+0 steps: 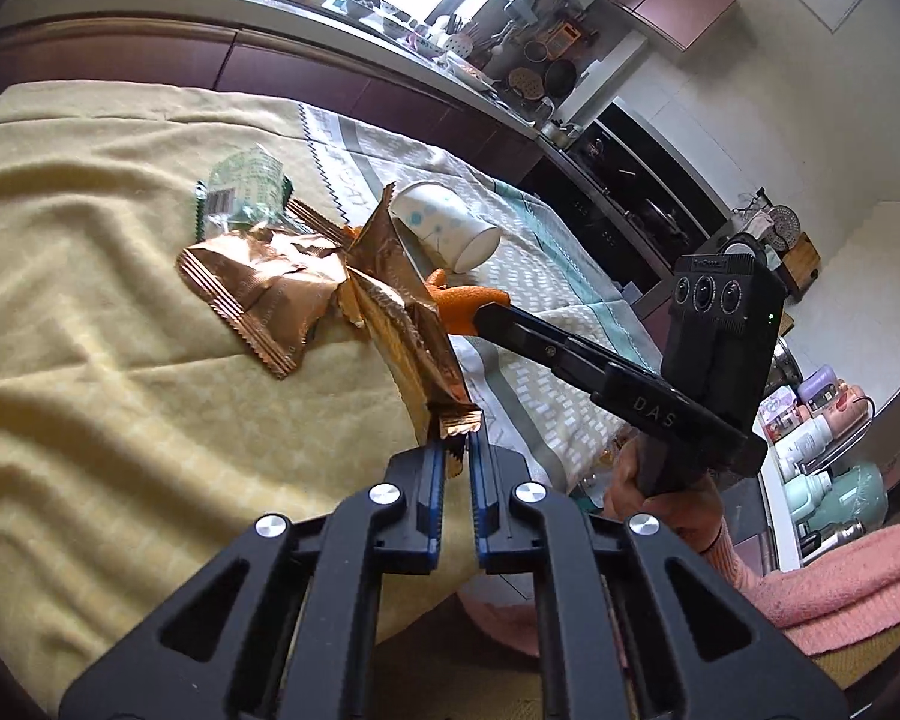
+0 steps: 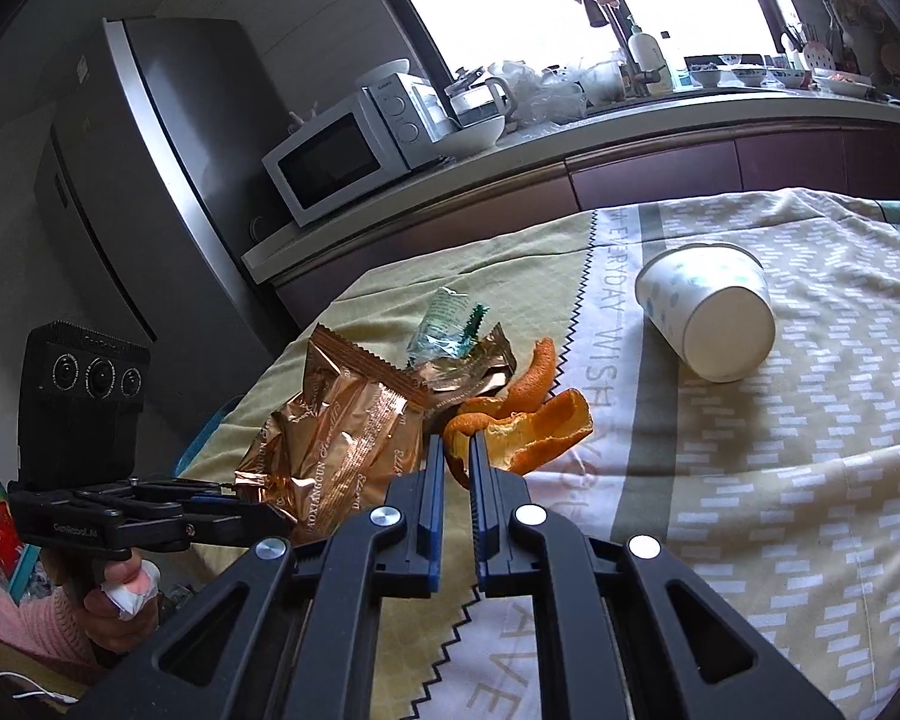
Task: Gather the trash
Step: 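Carry the copper wrapper and orange peel to the teal bin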
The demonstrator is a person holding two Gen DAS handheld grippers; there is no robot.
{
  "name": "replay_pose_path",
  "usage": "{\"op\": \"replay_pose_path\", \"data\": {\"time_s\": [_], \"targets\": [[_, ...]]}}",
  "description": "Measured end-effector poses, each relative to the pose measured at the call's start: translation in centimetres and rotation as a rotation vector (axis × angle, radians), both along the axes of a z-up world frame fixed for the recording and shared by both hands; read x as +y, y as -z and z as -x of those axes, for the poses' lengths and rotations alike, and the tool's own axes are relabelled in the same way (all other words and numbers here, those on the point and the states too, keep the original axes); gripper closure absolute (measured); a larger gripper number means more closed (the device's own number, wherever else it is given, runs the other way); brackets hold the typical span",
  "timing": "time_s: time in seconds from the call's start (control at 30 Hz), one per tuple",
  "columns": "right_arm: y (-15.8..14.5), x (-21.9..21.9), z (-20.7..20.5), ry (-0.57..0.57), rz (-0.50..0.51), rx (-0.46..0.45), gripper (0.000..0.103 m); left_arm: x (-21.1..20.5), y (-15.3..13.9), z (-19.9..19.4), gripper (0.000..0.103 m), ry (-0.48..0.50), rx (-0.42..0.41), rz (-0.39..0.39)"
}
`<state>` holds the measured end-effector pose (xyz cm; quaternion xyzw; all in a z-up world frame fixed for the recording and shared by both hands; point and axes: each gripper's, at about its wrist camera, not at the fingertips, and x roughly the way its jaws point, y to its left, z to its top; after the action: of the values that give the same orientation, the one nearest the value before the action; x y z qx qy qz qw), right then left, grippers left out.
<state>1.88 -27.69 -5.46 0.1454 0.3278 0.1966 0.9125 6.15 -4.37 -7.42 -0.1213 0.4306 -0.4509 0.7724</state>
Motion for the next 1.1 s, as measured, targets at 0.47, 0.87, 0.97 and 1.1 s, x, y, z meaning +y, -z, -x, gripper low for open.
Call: {"op": "replay_pose_path", "data": {"time_s": [0.47, 0.87, 0.97, 1.1], "targets": [[-3.1, 8.4, -1.6, -0.222, -0.006, -0.068, 0.096, 12.3, -3.1, 2.6, 0.095, -0.244, -0.075, -0.008], [-3.9, 17.0, -3.7, -0.45, -0.016, -0.068, 0.096, 21.2, -4.2, 5.0, 0.095, -0.46, -0.095, -0.054], [-4.1, 19.1, -4.2, -0.501, -0.009, -0.072, 0.096, 23.7, -4.5, 5.5, 0.095, -0.516, -0.1, -0.065], [-4.4, 21.6, -4.9, -0.565, -0.002, -0.073, 0.096, 26.1, -5.1, 5.9, 0.095, -0.587, -0.106, -0.077]]}}
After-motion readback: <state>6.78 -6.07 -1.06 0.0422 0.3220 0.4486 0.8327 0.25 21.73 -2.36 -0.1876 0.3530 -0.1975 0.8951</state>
